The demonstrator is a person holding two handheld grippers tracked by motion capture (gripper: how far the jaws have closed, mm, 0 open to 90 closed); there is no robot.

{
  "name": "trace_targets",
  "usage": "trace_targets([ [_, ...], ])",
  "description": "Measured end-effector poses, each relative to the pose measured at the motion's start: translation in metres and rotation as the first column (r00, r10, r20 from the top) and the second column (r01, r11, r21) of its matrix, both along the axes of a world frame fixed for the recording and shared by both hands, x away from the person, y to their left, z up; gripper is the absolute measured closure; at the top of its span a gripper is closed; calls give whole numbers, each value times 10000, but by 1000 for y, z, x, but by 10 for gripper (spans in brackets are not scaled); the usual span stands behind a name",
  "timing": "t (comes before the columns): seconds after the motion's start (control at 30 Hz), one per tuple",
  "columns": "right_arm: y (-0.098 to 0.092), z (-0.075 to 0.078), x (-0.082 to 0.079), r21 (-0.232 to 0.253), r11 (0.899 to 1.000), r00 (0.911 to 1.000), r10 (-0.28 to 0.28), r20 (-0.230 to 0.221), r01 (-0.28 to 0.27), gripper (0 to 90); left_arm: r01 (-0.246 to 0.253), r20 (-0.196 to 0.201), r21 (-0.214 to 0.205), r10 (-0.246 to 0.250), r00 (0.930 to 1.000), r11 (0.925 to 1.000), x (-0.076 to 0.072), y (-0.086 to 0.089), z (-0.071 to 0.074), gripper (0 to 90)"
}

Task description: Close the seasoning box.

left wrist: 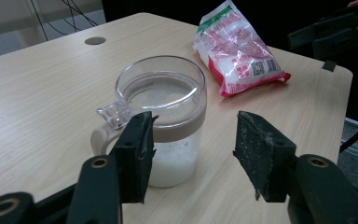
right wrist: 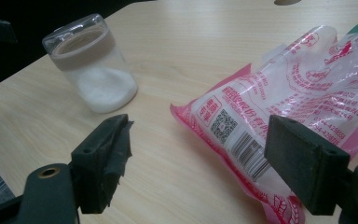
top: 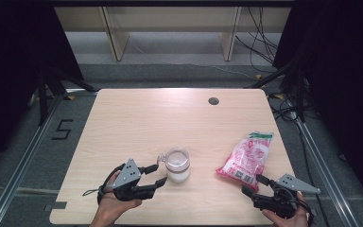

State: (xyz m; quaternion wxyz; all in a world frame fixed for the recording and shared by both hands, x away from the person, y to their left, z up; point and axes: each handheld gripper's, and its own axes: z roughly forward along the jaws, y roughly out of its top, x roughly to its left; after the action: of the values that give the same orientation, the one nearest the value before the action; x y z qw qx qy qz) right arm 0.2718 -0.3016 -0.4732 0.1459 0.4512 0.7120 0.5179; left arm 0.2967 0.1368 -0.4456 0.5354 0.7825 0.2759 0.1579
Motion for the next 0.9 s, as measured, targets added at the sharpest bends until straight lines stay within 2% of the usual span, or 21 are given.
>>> trace_targets([
  [0.03,0,0,0,-148,9999,10000,-45,-10,45,233,92,-9,17,-92,10000,10000,0,-1,-1,447],
  [0.07,2,0,-2,111,9999,9995,-121,-300,124,233,55,-139,91,-54,9999,9999,0,-2,-3,434],
  [0.1,2,1,-3,24,9998,9990,-178,-410,179,233,174,-52,210,-173,9998,9996,1,-3,-4,422],
  [0.13,1,1,-2,-100,9999,9995,-59,-302,56,234,42,-269,178,-37,9996,9998,-1,-4,-6,418],
  [0.17,1,2,-3,55,10000,9992,4,-400,-2,234,173,-178,266,-168,9997,9995,-1,-5,-8,410],
  [0.2,1,1,-3,31,10000,9992,4,-400,-2,233,147,-276,81,-144,9995,9999,-2,-6,-10,404],
  [0.27,2,0,-3,136,9999,9994,65,-354,-61,234,75,-365,108,-71,9993,9999,-3,-7,-13,395],
  [0.33,1,-1,-2,18,9999,9996,165,-242,-165,233,107,-435,145,-101,9990,9998,-5,-8,-15,378],
  [0.37,2,0,-3,109,9999,9990,138,-430,-133,233,164,-446,199,-155,9989,9997,-5,-8,-17,370],
  [0.4,2,-2,-1,-130,9997,9995,227,-225,-230,233,104,-466,220,-93,9989,9997,-6,-9,-18,364],
  [0.47,4,-2,-4,154,9998,9985,153,-520,-145,233,143,-532,151,-135,9985,9998,-7,-9,-21,358],
  [0.53,4,-1,-5,-149,9996,9977,237,-643,-247,234,144,-565,260,-129,9983,9996,-7,-9,-23,348],
  [0.57,4,-3,-3,-147,9991,9987,388,-344,-393,234,151,-521,298,-135,9986,9994,-8,-9,-24,340],
  [0.6,5,-3,-3,-92,9988,9979,477,-428,-481,234,79,-574,371,-58,9983,9993,-9,-9,-25,333],
  [0.63,4,-3,-4,-362,9984,9986,434,-302,-445,234,93,-575,280,-77,9983,9996,-9,-10,-26,328],
  [0.7,4,-4,-3,-440,9975,9982,547,-227,-557,233,295,-404,674,-268,9988,9973,-8,-8,-28,320],
  [0.73,5,-4,-5,-491,9972,9979,539,-358,-556,230,289,-473,608,-260,9985,9977,-9,-8,-29,312],
  [0.77,5,-4,-5,-563,9968,9980,554,-318,-571,229,207,-782,554,-164,9968,9982,-11,-9,-30,306],
  [0.8,7,-4,-7,-382,9979,9966,500,-661,-526,226,175,-807,506,-133,9966,9986,-12,-10,-32,300],
  [0.87,6,-6,-5,-580,9954,9962,732,-473,-759,225,211,-813,832,-144,9966,9963,-12,-9,-33,295],
  [0.9,8,-4,-10,-388,9979,9938,485,-1001,-526,224,260,-882,654,-202,9959,9975,-13,-11,-36,291],
])
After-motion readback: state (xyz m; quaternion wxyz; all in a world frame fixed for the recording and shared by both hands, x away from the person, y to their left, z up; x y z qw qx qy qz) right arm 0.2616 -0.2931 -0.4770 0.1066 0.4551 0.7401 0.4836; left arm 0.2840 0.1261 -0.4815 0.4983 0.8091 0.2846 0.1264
